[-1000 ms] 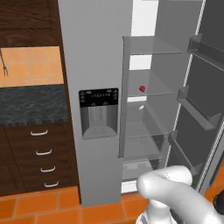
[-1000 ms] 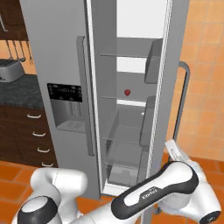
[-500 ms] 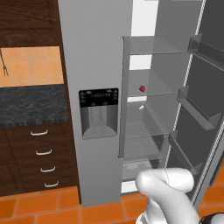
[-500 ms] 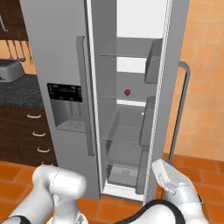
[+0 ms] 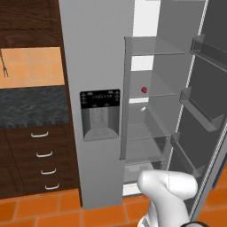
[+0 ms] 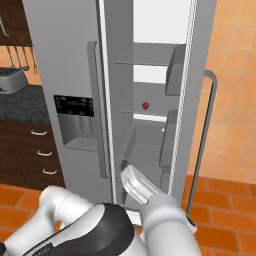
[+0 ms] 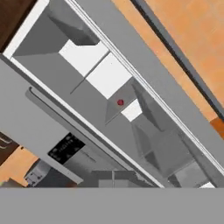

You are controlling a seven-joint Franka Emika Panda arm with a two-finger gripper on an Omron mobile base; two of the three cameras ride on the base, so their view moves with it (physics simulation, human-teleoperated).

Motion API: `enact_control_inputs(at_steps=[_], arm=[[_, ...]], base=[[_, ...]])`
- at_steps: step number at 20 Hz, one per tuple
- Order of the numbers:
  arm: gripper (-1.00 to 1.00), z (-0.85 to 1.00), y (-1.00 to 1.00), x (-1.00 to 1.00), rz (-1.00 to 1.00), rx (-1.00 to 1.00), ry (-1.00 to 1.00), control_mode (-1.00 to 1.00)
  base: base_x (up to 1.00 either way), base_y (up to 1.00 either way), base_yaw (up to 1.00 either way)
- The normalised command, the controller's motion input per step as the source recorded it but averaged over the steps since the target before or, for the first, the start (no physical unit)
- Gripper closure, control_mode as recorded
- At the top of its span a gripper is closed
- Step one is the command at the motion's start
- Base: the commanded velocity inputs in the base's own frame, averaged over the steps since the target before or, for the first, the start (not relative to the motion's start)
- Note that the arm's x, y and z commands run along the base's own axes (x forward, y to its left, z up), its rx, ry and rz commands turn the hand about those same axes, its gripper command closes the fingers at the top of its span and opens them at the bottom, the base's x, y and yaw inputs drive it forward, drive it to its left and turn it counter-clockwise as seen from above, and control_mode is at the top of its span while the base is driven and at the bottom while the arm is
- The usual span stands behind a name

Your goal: Take the strawberry from the fridge and place it on top of the pancake, located on the dining counter.

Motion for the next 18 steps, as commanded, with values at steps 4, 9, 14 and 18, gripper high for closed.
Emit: enact_control_inputs(at_steps=[4,9,14,18], arm=[[1.0,0.16,1.0,-0.04,-0.03,-0.25,0.3,-1.0],[1.0,0.31,1.0,0.33,0.0,-0.28,0.37,-1.0],[1.0,0.0,0.91,0.84,0.0,-0.29,0.32,-1.0],[-1.0,-0.02,0.69,0.82,0.0,-0.12,0.4,-1.0]], base=[[0.0,0.0,0.0],[0.0,0.0,0.0],[0.0,0.0,0.0],[0.0,0.0,0.0]])
